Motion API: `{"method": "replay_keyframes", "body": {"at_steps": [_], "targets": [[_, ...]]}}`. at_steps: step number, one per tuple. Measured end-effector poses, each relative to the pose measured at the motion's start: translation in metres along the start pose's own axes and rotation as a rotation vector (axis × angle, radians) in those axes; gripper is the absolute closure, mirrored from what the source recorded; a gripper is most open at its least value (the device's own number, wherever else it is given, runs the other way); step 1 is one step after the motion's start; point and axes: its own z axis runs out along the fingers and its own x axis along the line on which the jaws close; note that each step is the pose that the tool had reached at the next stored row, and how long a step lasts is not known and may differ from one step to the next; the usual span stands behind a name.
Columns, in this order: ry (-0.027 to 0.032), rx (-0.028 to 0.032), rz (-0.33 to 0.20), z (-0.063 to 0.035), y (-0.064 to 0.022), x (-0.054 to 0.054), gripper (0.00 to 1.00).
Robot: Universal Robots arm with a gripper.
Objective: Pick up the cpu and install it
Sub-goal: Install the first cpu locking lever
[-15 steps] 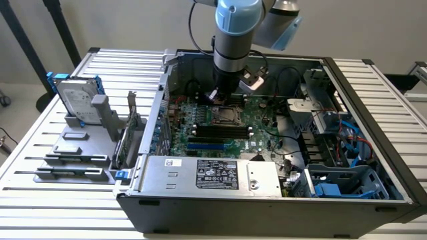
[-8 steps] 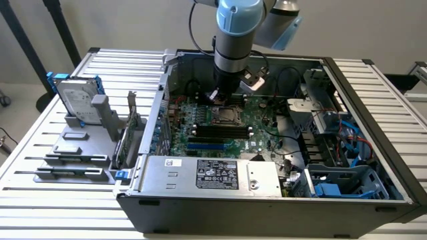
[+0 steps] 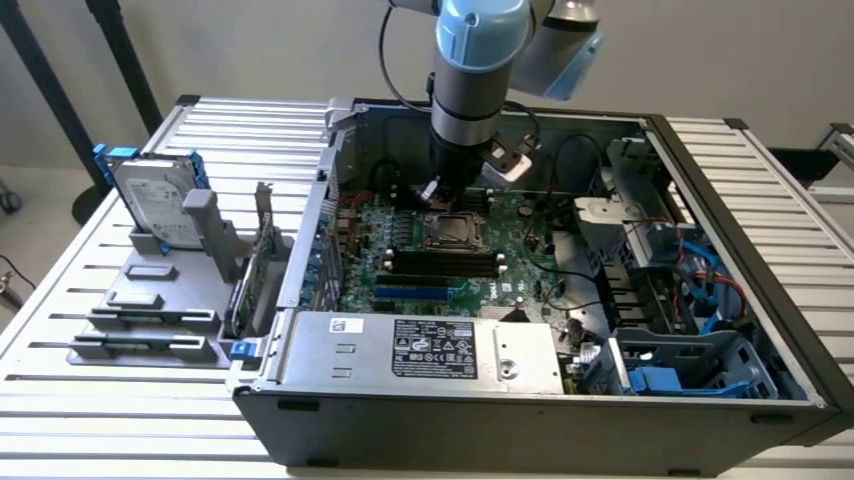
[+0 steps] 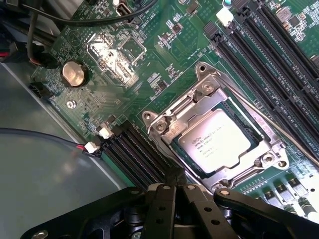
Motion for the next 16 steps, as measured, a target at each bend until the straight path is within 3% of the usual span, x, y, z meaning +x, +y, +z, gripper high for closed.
{"method": "replay_keyframes", "body": {"at_steps": [16], "targets": [[-0.0025, 0.0029, 0.001, 0.0012, 0.0073, 0.006, 0.89]]}}
